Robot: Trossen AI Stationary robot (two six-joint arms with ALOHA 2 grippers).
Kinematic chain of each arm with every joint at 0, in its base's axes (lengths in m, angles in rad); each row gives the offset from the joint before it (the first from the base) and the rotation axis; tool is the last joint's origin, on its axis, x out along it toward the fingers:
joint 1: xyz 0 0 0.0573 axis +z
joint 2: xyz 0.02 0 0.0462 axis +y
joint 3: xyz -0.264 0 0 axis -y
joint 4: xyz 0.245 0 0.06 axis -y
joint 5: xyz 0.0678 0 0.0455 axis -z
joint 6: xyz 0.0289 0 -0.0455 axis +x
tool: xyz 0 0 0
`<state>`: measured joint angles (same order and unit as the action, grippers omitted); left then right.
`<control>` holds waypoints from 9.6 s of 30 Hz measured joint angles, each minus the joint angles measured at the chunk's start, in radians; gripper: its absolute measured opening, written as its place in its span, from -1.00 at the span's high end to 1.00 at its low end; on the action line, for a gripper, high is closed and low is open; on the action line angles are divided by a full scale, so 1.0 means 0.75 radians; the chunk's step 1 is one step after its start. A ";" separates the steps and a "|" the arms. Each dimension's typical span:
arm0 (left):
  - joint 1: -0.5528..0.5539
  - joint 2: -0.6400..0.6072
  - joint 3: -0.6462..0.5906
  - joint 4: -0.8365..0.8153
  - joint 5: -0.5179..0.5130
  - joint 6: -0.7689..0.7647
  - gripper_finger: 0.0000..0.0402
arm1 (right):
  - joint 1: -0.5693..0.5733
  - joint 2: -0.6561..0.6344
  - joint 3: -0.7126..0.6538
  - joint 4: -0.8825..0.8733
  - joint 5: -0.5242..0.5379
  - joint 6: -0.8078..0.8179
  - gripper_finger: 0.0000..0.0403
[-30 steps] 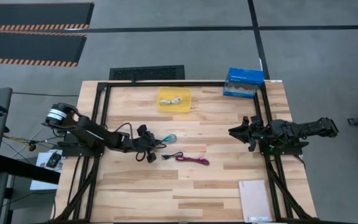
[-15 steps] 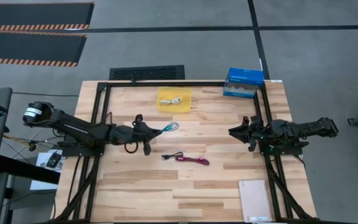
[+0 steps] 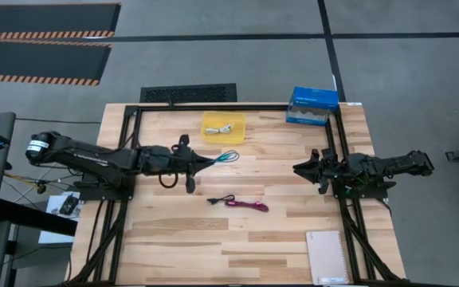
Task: Pick and place USB-C Cables
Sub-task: Put the blue charger cable into the yellow bin, then put the black charger cable into the yellow bin
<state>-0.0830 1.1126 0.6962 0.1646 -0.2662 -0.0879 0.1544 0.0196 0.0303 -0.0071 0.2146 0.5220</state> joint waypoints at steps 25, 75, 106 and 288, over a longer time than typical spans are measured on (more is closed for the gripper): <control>0.139 0.001 0.041 -0.160 0.065 0.057 1.00 | 0.000 0.000 0.000 -0.001 0.001 -0.014 0.41; 0.922 0.763 0.526 -0.296 0.690 0.592 1.00 | 0.000 0.000 0.000 -0.013 0.025 -0.034 0.41; 0.963 0.877 0.526 -0.485 0.727 0.775 1.00 | 0.000 0.000 0.000 -0.013 0.027 -0.044 0.41; 0.407 0.376 -0.056 0.806 0.451 0.174 1.00 | 0.000 0.000 -0.001 -0.011 0.060 -0.044 0.41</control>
<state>0.2224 1.3945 0.6538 0.7692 0.0721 0.0425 0.1543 0.0196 0.0299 -0.0152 0.2592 0.4891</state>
